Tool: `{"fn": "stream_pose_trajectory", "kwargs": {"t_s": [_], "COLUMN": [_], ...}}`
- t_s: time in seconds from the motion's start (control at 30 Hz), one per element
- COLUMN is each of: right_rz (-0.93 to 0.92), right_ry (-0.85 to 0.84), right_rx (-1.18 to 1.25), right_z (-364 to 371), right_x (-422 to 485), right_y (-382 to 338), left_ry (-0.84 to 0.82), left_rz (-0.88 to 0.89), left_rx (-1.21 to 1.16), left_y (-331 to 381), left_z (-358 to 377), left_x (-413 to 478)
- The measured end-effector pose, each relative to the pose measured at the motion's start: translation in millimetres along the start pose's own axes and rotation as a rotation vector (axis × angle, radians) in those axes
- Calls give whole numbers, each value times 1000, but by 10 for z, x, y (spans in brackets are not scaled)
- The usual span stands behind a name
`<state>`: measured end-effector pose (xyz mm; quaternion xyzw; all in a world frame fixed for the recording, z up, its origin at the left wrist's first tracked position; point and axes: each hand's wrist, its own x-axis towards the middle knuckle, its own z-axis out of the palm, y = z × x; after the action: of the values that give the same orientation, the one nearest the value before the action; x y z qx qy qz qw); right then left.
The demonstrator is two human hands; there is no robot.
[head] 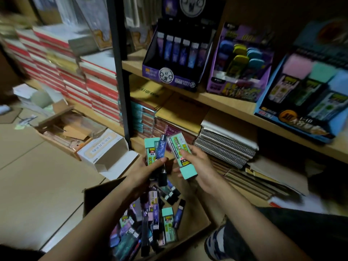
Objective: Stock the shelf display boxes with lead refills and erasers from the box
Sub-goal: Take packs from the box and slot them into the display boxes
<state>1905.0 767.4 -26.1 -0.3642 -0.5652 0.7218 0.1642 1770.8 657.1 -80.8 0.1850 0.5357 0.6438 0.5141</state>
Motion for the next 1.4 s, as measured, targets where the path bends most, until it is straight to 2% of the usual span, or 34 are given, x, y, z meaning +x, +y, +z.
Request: {"fn": "stream_pose_trajectory", "kwargs": {"t_s": [0.1,0.2,0.47,0.63,0.73,0.83,1.0,1.17,1.4], "right_rz": [-26,-156,-541,-707,-798,-815,-772,-591,-580], "right_ry": [-53,-29,357,512,663,766,743,761,745], "right_rx": [-88,-203,-357,-557,-586,-631,-775,-1036,-976], "right_z": [-189,-381,-947,-1508,-1877,-2126,-2246,-2280,-2276], "right_x": [-70,-180,-479,-708,-808,-795,-605,-486,-440], "right_y": [-342,-689,-1466,-1849,-2060,-2166,-2214,-2192,-2156], "left_ry": [25,-22,-104,-197,-238,-261,-284,-286,-261], "left_rz": [43,115,225,283,318,315,331,322,294], "left_rx": [65,111,117,170,163,132,166,174,143], "left_y": [297,578,1066,1281,1310,1338,1395,1397,1409], "left_z": [95,251,906,1364,1557,1644,1658,1670,1664], "left_x": [76,137,285,367,416,412,434,453,445]}}
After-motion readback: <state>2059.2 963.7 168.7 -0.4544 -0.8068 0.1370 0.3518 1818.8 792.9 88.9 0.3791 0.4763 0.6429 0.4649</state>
